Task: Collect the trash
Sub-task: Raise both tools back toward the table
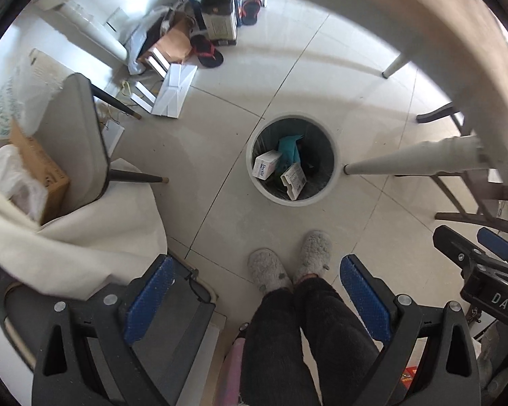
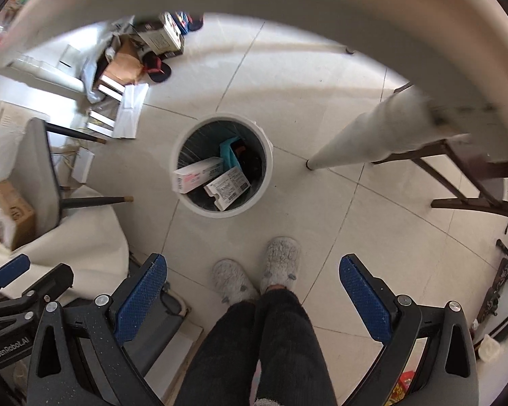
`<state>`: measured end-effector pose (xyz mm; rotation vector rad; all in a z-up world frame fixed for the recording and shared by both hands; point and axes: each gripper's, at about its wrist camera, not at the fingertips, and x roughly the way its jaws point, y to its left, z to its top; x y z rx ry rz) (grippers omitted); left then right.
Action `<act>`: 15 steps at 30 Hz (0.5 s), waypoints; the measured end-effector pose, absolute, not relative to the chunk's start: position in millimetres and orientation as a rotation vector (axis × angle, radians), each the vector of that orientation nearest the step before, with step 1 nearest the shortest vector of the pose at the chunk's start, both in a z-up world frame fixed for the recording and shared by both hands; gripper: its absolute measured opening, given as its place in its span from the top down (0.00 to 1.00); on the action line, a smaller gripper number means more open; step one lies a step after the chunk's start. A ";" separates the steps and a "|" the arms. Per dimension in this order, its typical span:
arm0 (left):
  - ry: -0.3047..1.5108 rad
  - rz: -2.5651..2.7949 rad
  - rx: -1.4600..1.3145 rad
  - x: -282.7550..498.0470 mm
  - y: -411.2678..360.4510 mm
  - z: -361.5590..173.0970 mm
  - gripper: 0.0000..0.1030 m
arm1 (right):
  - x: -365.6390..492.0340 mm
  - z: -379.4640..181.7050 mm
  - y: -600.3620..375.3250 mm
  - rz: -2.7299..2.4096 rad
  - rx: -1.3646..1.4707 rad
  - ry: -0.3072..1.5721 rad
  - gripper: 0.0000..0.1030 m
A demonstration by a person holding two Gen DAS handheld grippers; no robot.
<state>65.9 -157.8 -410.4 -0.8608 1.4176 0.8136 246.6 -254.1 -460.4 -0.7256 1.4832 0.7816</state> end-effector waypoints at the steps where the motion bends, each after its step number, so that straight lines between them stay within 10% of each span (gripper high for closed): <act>1: 1.412 0.811 -0.859 64.0 -159.8 -400.2 0.03 | 244.8 -446.4 -257.1 0.785 -0.722 1.477 0.00; 15: 1.243 0.967 -0.642 69.9 -150.2 -238.8 0.03 | 247.8 -257.5 -279.1 0.867 -0.538 1.420 0.00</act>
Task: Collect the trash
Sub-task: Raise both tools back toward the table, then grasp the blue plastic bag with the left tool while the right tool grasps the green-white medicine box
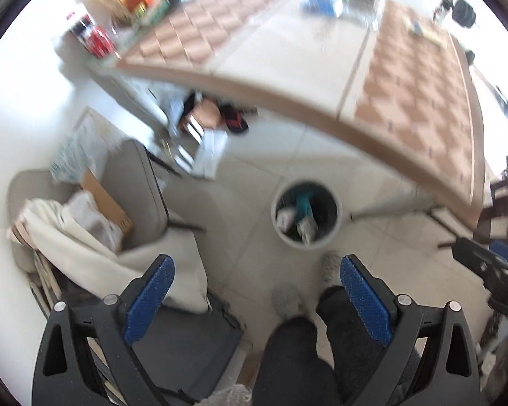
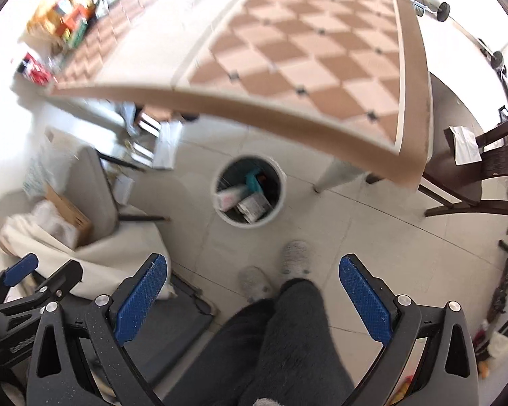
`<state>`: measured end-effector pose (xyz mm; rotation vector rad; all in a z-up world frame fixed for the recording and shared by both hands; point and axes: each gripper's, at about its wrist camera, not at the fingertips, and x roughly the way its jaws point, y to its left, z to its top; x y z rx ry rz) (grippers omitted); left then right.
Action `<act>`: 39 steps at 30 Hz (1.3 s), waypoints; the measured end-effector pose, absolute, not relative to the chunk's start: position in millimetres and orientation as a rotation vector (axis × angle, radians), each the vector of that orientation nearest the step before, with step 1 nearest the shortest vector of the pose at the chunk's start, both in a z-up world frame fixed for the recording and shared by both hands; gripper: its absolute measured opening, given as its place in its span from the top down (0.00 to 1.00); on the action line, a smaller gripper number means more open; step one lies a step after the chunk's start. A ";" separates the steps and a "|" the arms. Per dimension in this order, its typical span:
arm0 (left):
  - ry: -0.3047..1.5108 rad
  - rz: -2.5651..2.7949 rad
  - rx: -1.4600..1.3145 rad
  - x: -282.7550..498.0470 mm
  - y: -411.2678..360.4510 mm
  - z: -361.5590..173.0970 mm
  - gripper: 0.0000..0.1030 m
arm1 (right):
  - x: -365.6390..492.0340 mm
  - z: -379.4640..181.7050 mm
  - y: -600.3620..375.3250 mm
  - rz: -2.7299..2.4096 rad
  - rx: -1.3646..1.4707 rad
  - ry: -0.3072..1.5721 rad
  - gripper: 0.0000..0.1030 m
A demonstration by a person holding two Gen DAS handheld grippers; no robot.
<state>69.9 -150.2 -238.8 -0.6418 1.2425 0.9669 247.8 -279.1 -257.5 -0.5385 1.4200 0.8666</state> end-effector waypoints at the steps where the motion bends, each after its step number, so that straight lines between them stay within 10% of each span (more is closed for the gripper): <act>1: 1.219 0.975 -0.633 73.2 -141.1 -230.9 0.03 | 253.8 -246.7 -275.3 0.877 -0.509 1.420 0.00; 14: 1.132 1.001 -0.708 216.6 9.7 -191.3 0.00 | 411.9 -205.2 -164.3 0.839 -0.335 1.406 0.00; 33: 1.141 1.135 -1.235 368.1 224.5 -323.0 0.01 | 685.7 -282.1 107.0 0.756 -0.371 1.473 0.00; 36: 1.061 1.137 -1.419 358.5 240.8 -340.9 0.09 | 677.2 -282.7 154.9 0.799 -0.378 1.477 0.00; 39: 1.053 1.148 -1.494 353.3 247.8 -352.3 0.36 | 668.7 -288.7 197.7 0.818 -0.384 1.494 0.00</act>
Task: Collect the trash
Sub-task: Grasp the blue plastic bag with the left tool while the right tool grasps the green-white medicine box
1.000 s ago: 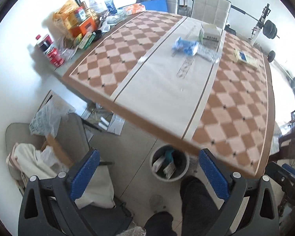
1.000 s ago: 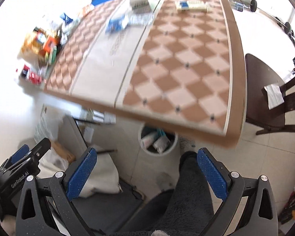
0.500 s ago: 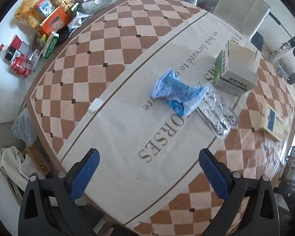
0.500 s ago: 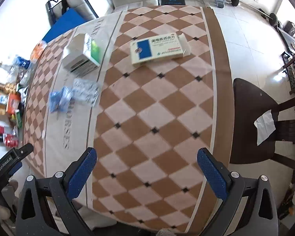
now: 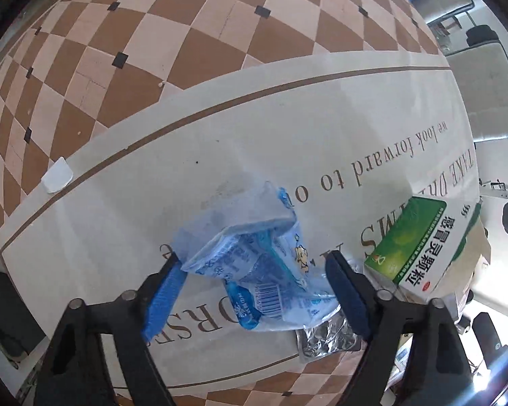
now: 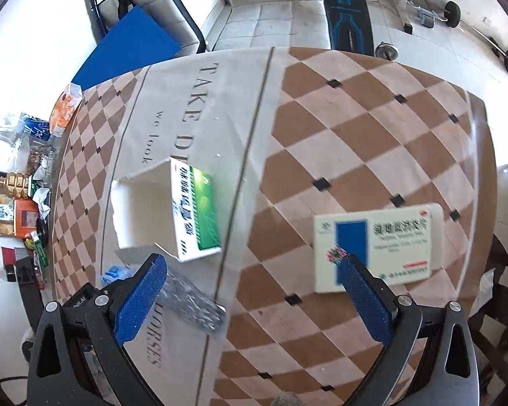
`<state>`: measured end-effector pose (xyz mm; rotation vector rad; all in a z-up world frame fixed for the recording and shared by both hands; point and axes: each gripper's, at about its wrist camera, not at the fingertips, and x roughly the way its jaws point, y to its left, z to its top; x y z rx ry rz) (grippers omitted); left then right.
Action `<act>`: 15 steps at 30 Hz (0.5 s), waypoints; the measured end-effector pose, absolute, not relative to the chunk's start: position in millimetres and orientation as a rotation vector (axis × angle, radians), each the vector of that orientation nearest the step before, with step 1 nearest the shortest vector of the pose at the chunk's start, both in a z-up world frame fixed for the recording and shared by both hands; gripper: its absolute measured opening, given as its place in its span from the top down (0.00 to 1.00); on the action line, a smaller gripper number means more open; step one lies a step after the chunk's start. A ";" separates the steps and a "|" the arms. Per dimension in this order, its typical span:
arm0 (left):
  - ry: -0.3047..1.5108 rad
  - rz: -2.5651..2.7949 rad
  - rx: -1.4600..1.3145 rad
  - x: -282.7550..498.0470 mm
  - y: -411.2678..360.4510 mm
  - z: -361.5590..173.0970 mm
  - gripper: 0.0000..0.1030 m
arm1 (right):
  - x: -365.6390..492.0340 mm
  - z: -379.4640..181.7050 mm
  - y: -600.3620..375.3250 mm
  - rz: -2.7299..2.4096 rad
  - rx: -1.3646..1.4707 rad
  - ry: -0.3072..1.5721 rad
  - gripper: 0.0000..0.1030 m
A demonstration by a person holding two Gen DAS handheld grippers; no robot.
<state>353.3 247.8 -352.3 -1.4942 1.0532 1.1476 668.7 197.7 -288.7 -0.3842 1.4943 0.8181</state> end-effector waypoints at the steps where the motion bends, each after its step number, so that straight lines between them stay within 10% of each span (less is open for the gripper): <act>1: 1.075 1.162 -1.481 351.3 247.3 -353.8 0.47 | 664.7 -292.3 210.4 0.822 -0.386 1.508 0.00; 4: 1.105 1.156 -1.424 341.8 241.3 -353.7 0.71 | 654.1 -304.0 242.1 0.828 -0.407 1.535 0.00; 15: 1.244 1.279 -1.111 282.3 224.5 -333.2 0.89 | 608.9 -350.1 298.9 0.798 -0.663 1.530 0.01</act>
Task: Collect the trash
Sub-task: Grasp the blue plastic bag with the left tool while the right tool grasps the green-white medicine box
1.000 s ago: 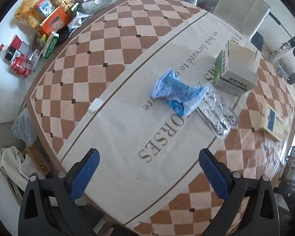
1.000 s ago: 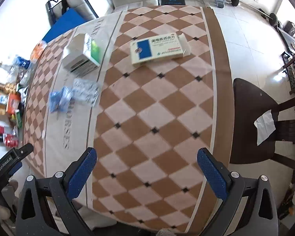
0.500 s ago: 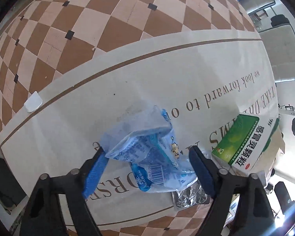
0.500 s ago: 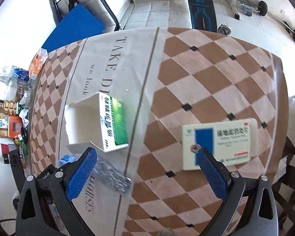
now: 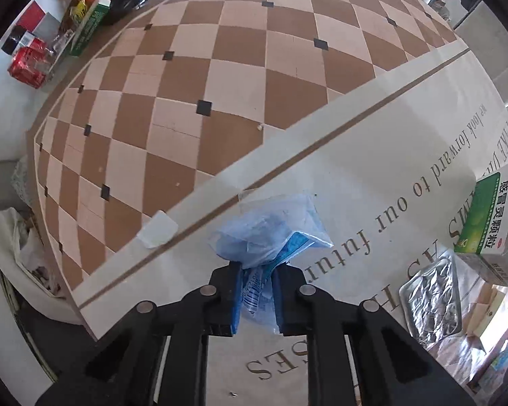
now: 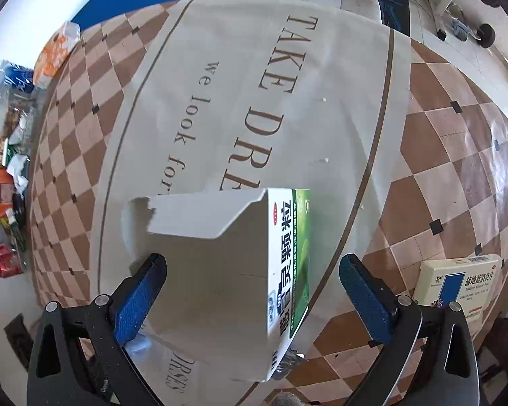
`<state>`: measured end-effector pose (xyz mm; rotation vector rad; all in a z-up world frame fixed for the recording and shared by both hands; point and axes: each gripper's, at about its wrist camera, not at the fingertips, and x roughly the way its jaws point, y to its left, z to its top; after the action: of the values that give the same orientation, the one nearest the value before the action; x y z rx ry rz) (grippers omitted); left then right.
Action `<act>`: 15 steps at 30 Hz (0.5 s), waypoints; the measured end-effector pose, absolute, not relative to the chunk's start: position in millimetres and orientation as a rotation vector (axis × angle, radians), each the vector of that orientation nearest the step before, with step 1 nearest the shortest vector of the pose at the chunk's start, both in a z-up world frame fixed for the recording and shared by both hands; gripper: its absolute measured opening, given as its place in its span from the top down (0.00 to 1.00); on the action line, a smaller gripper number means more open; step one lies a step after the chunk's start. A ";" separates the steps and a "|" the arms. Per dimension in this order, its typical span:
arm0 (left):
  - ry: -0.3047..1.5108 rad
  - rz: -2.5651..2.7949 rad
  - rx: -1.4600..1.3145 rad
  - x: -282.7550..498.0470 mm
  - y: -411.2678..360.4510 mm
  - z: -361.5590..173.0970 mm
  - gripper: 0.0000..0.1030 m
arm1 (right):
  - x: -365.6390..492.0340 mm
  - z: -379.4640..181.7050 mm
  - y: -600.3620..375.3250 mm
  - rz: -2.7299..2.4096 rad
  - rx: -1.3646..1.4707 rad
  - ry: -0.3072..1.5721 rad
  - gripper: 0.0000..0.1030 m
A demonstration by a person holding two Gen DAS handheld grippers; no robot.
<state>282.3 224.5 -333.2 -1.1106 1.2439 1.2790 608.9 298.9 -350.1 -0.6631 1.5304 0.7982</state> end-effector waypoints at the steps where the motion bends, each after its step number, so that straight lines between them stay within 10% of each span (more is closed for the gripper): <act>1: 1.247 1.285 -1.081 279.3 222.1 -328.9 0.89 | 606.6 -352.1 299.0 0.795 -0.678 1.519 0.15; 2: 1.245 1.288 -1.063 276.6 220.1 -324.8 0.89 | 604.9 -354.3 297.8 0.784 -0.696 1.507 0.39; 8: 1.207 1.281 -0.985 266.7 193.6 -296.0 0.90 | 612.1 -339.4 272.7 0.795 -0.595 1.479 0.86; 15: 1.174 1.254 -0.951 295.6 190.6 -280.0 0.90 | 610.7 -308.0 242.8 0.844 -0.514 1.461 0.99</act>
<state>295.6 190.6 -280.0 -0.9509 1.1737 1.2537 610.7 242.8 -308.0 -0.5140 1.4607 0.8443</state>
